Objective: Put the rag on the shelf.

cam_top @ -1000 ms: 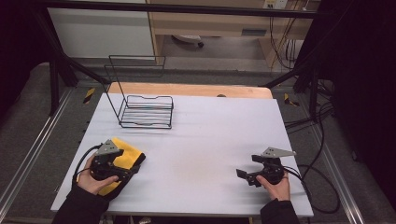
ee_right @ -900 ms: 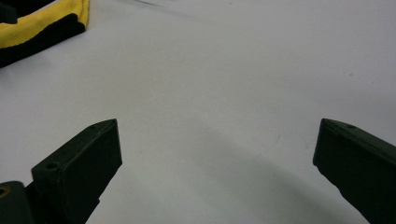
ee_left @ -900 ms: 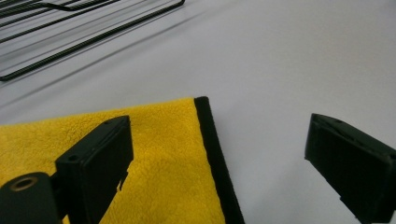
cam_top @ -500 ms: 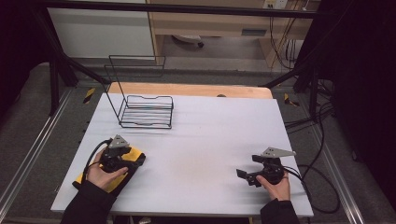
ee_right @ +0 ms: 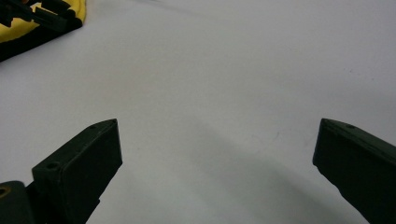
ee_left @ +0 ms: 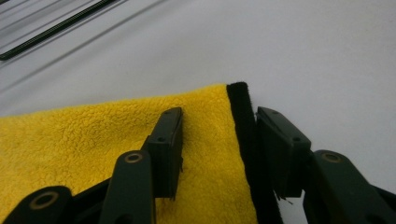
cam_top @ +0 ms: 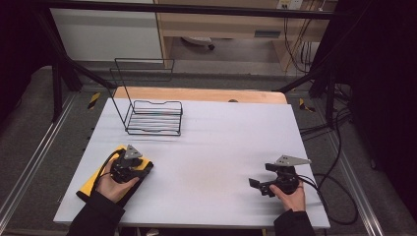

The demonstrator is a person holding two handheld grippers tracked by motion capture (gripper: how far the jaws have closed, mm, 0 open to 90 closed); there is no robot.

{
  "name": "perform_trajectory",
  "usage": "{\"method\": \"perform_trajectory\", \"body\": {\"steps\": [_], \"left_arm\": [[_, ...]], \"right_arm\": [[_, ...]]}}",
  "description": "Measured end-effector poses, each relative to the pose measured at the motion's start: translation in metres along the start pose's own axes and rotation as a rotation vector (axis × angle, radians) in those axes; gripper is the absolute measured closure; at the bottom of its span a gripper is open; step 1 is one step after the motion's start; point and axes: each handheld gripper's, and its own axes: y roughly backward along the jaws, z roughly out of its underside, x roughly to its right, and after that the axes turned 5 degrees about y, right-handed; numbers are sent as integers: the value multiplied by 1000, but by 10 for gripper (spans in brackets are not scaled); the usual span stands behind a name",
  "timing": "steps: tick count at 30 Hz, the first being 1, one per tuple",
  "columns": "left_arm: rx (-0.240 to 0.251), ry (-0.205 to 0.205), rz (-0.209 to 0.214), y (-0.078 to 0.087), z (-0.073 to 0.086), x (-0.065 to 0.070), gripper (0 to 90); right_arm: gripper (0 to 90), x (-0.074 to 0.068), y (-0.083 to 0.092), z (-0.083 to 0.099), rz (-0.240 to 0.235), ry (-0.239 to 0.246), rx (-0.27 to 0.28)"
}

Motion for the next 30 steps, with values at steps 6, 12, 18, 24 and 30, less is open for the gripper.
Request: {"method": "perform_trajectory", "body": {"steps": [6,12,18,24,30], "left_arm": [[-31,-28,-56,-3,-3,8,575],[-49,-28,-94,-3,-6,10,673],[-56,-26,-104,-4,-7,8,748],[-40,27,-41,0,-6,-2,772],[8,85,15,11,-6,-11,783]], "right_arm": [[17,0,0,0,-1,1,-2],[18,0,-1,0,-3,1,-1],[18,0,-1,0,-5,2,-3],[21,0,-1,0,-11,3,-3],[24,1,-1,0,-13,1,-3]]}}
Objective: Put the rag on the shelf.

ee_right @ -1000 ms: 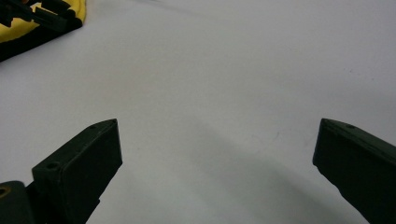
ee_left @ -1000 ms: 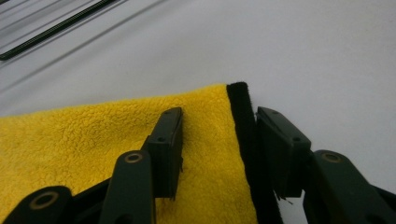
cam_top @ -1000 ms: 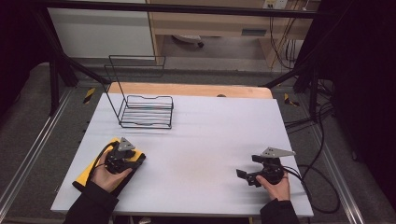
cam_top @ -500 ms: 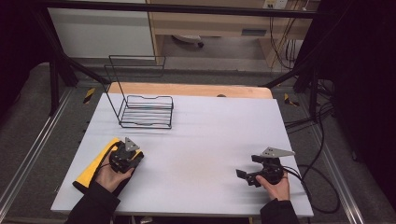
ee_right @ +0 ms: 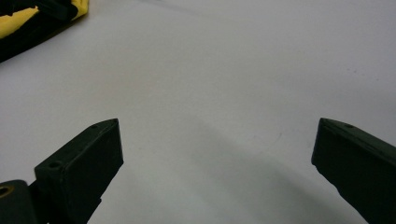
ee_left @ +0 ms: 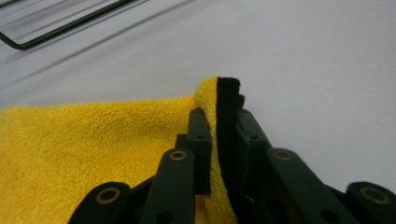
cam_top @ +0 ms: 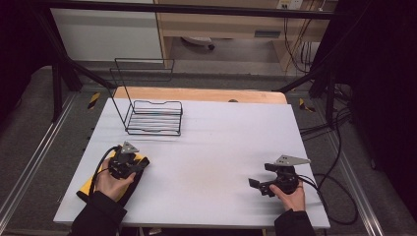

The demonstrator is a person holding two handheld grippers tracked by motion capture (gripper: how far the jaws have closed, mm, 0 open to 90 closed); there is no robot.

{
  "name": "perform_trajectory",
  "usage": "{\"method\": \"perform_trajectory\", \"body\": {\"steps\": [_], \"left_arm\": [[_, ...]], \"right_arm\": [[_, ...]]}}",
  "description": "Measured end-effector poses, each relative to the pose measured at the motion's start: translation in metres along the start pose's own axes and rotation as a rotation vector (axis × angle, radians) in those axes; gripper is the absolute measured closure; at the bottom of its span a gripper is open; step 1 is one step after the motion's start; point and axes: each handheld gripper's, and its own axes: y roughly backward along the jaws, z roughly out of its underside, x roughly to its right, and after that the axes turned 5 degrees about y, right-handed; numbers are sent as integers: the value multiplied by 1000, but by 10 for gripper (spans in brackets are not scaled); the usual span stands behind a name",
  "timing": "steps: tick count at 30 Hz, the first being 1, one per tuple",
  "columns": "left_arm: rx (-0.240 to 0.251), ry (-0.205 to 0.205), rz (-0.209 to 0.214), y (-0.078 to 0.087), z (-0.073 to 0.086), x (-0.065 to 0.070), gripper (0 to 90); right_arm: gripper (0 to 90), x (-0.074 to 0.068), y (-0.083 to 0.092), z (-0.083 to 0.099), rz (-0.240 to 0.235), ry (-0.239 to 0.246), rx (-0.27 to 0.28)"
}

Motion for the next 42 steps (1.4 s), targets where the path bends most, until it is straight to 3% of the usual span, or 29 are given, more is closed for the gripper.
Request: {"method": "perform_trajectory", "body": {"steps": [6,10,19,25,30,31,42], "left_arm": [[47,26,25,15,-1,1,785],[54,23,28,19,-2,6,785],[73,11,74,21,-9,34,784],[61,-17,96,10,-17,63,784],[39,-35,108,0,-22,77,783],[30,-45,103,-6,-26,86,783],[6,-80,128,-30,-35,114,780]], "right_arm": [[28,0,0,0,-2,1,0],[30,0,0,0,0,-6,2],[33,0,1,-1,7,-5,6],[33,-1,-1,-1,8,-9,4],[33,-1,-1,0,9,-8,7],[33,-1,-1,0,10,-6,8],[35,-1,-2,0,13,-4,9]]}}
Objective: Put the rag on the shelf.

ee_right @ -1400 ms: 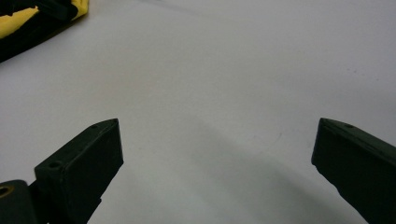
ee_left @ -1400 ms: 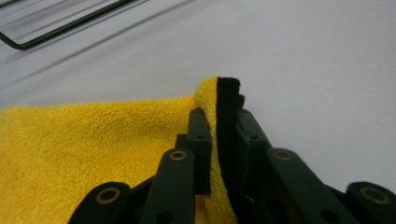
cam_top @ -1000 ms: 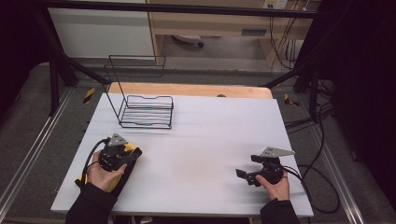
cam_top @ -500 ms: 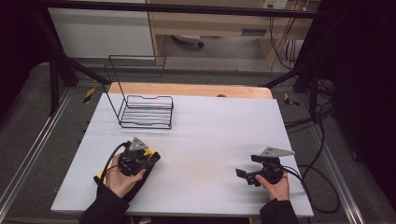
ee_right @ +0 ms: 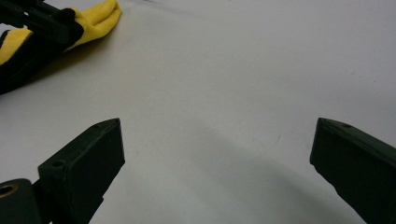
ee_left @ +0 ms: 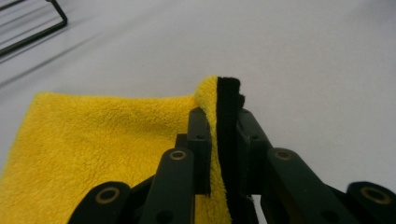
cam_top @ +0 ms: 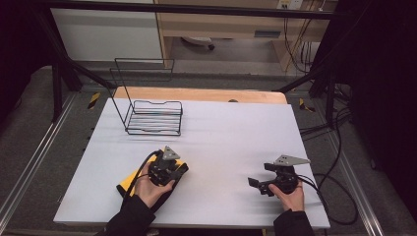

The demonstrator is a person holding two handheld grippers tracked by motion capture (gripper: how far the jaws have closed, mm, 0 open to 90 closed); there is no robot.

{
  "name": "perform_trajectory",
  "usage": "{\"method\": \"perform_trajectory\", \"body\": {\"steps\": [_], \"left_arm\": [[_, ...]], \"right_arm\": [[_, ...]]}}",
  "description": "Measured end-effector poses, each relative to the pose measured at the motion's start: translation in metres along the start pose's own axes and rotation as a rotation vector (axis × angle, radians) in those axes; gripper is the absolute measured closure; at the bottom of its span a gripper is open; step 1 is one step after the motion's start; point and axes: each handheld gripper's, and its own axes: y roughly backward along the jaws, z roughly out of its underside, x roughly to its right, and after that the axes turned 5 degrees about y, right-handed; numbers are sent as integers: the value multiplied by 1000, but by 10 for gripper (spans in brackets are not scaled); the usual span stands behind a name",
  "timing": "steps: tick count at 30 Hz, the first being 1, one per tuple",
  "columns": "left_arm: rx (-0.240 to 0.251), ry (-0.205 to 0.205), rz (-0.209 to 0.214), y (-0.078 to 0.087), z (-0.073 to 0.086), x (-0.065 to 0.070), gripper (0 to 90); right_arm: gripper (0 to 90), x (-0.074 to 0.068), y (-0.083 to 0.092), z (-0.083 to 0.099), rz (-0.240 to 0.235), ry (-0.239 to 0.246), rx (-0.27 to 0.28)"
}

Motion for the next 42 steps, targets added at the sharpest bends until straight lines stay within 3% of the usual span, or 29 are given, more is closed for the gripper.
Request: {"method": "perform_trajectory", "body": {"steps": [7,10,11,12,15,16,22,23,25,26,27,28,30,36,40,42], "left_arm": [[-14,-20,30,-13,5,-3,742],[-5,-11,92,-9,5,-9,680],[-5,-11,92,-9,5,-9,652],[14,-9,114,-2,3,-14,615],[42,-18,101,8,2,-20,544],[51,-24,93,14,2,-24,468],[88,-16,30,51,16,-63,348],[88,-16,30,51,16,-63,340],[103,18,16,64,29,-80,331],[103,18,16,64,29,-80,327],[97,43,4,69,39,-91,326],[97,43,4,69,39,-91,325],[73,68,-11,75,55,-105,329],[24,94,-4,75,82,-118,425],[-2,105,-6,73,91,-122,526],[-4,125,31,73,95,-125,568]], "right_arm": [[35,-1,-1,0,5,-5,-2],[35,-1,-1,0,8,-4,-2],[35,-1,-1,0,9,-4,-1],[35,-1,-1,0,9,-8,0],[34,-2,-1,-1,12,-15,7],[32,-3,-2,-1,14,-13,11],[29,-10,-6,-7,20,-1,8],[29,-11,-7,-8,20,-2,11],[28,-14,-10,-11,21,-5,11],[28,-14,-10,-11,21,-5,11],[28,-18,-12,-14,27,-1,12],[27,-20,-13,-16,26,1,11],[27,-24,-17,-19,23,5,13],[37,-42,-35,-33,37,21,-8],[58,-58,-54,-45,30,39,-26],[71,-68,-64,-51,20,47,-29]]}}
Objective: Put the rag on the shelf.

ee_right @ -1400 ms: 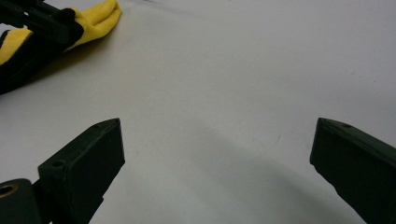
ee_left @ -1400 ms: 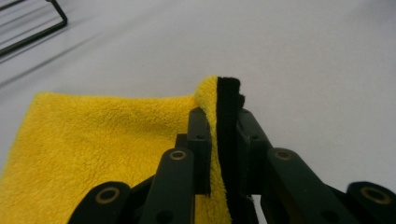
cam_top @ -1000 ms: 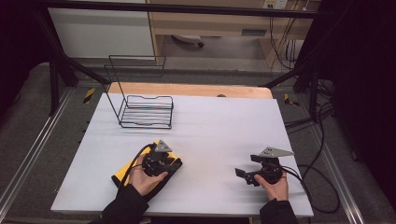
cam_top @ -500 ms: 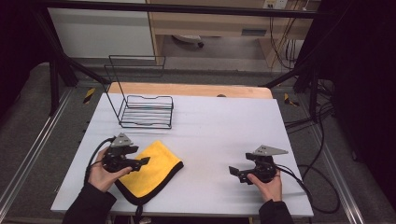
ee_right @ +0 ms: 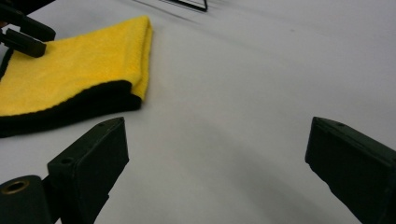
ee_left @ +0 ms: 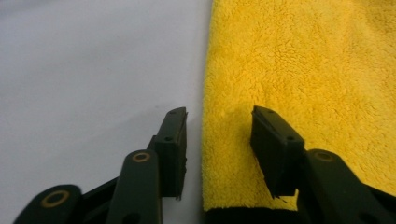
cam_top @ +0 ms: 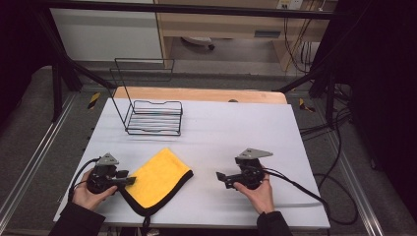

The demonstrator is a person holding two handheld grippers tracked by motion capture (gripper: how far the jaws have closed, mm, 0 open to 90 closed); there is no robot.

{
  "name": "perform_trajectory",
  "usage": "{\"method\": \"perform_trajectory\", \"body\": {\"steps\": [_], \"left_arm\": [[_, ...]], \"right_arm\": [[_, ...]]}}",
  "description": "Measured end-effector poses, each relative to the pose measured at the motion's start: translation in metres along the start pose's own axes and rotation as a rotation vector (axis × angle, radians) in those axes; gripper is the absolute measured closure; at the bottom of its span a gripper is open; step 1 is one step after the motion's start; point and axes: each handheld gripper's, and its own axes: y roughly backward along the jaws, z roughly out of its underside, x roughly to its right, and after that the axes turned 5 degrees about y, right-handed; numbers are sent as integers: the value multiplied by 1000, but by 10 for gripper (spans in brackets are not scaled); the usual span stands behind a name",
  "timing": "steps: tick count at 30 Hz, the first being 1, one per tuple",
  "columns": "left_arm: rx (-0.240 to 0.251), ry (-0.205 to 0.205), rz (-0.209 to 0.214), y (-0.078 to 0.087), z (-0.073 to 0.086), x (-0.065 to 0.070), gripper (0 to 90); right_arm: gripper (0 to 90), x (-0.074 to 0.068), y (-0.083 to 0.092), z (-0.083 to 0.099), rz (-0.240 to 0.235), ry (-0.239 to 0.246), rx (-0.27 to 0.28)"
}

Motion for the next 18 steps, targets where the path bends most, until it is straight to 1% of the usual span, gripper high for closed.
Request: {"method": "perform_trajectory", "body": {"steps": [1,2,3,4,7,10,14,15,18], "left_arm": [[0,0,0,0,0,0,589],[-6,1,12,0,1,0,610],[-6,1,12,0,1,0,632],[-12,2,22,1,3,0,649],[-13,-3,23,1,4,1,668],[-15,-4,25,0,5,1,683],[-15,-6,23,0,5,2,697],[-15,-6,23,0,5,2,700],[-8,-13,15,-1,6,4,712]], "right_arm": [[77,-4,-6,-4,-9,5,-1],[84,-10,-12,-8,-19,5,-7],[95,-14,-18,-12,-26,12,-12],[103,-19,-24,-16,-34,15,-18],[149,-34,-41,-25,-55,25,-26],[187,-44,-58,-30,-67,28,-39],[258,-50,-78,-31,-53,21,-64],[273,-50,-81,-30,-48,14,-78],[344,-50,-88,-27,-52,-4,-89]]}}
